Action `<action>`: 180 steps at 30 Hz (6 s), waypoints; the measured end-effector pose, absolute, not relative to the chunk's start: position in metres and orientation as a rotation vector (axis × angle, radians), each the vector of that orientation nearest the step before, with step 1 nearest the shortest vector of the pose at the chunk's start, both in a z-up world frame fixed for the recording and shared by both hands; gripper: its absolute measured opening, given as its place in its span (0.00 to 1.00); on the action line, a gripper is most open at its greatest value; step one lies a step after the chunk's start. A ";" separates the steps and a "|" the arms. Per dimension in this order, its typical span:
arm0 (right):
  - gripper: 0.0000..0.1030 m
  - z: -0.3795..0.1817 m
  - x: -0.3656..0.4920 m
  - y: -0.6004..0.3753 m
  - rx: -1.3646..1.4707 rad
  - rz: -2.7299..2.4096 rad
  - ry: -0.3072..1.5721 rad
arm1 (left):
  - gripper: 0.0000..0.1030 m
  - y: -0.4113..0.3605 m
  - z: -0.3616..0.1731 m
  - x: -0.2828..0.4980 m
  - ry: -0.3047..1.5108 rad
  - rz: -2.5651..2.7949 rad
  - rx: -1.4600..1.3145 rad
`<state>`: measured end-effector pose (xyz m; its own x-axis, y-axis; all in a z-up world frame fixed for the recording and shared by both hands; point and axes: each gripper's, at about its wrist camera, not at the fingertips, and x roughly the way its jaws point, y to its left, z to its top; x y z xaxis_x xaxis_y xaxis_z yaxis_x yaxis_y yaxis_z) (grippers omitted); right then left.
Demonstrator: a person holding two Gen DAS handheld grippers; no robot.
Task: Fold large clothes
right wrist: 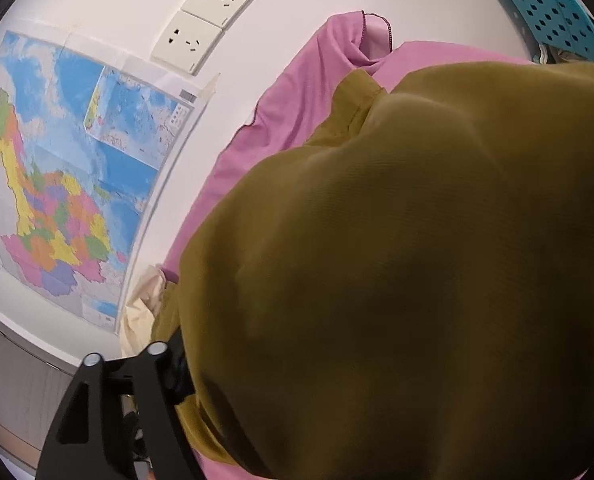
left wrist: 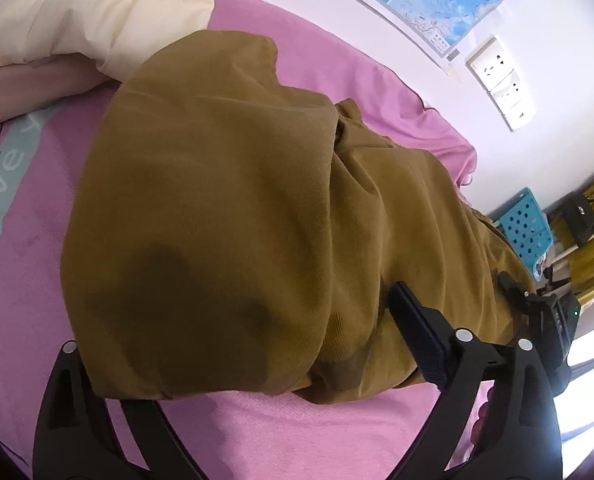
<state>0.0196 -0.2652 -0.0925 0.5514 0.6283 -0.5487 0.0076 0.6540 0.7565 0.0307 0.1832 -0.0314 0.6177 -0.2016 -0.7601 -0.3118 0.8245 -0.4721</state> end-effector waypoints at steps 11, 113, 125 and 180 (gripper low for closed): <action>0.31 -0.087 0.017 -0.264 0.757 0.492 0.926 | 0.56 0.189 -0.023 0.030 0.879 0.052 -0.598; 0.57 0.052 0.018 0.182 -0.019 1.216 0.685 | 0.88 0.562 0.109 -0.089 0.445 0.866 -0.224; 0.46 -0.005 0.060 0.219 -0.152 1.040 0.775 | 0.93 0.568 0.064 -0.041 0.611 0.903 -0.131; 0.94 -0.001 -0.050 0.149 -0.197 0.970 0.634 | 0.95 0.387 0.060 -0.104 0.598 0.864 -0.165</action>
<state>-0.0501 0.1488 -0.0013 0.4022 0.7062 -0.5827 -0.8173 0.5638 0.1192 -0.1039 0.3868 0.0603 0.4981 0.6651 -0.5564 -0.7548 0.6484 0.0992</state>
